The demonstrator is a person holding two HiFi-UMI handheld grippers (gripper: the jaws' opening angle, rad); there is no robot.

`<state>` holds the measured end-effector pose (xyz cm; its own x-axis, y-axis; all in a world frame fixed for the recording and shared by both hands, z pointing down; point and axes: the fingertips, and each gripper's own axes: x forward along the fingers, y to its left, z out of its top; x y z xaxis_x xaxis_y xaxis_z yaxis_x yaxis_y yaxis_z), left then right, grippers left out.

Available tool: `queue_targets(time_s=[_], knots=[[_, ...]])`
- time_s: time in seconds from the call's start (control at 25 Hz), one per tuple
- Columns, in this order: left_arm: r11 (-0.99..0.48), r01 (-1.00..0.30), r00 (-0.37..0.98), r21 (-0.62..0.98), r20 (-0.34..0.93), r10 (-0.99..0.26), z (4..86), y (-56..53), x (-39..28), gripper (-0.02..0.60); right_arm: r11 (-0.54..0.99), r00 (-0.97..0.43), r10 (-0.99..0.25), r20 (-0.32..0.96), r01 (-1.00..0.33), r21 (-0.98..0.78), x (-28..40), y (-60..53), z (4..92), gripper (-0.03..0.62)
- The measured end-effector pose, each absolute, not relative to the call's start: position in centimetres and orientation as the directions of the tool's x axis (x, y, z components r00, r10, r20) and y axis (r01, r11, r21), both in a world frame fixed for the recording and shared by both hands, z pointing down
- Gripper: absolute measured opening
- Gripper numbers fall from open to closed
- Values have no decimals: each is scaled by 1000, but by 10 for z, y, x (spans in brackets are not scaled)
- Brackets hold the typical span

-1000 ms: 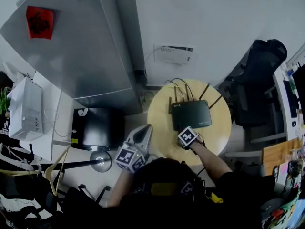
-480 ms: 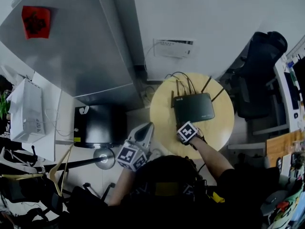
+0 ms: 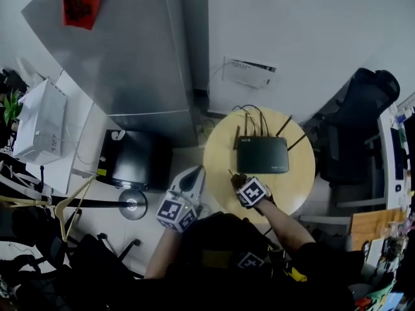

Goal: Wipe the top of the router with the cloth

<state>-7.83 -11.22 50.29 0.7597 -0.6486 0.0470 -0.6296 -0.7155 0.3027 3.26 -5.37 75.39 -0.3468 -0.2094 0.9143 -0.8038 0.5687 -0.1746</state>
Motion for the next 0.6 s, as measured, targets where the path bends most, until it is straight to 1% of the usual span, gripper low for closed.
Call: queue_targets(time_s=[0.2,0.32,0.4,0.52,0.6], knots=[[-708,-634,758,311,68,-649,502,-96,-66,-9,664,-387,-270,882,-738,-120,28,-41,736,61],[-731,-603,781,318,51,-622,505,-92,-53,-8,666,-391,-293,873,-738,-107,29,-37,730,61],[-765,-562,810,314,21,-586,502,-97,-41,-9,622,-369,-310,876,-776,-107,38,-37,732,61],[-847,-448,882,285,-12,-471,489,-115,-18,-8,501,-358,-369,858,-854,-141,40,-51,731,61],[-885,-377,918,273,-17,-397,483,-129,-6,-9,451,-366,-389,846,-876,-171,32,-63,730,61]])
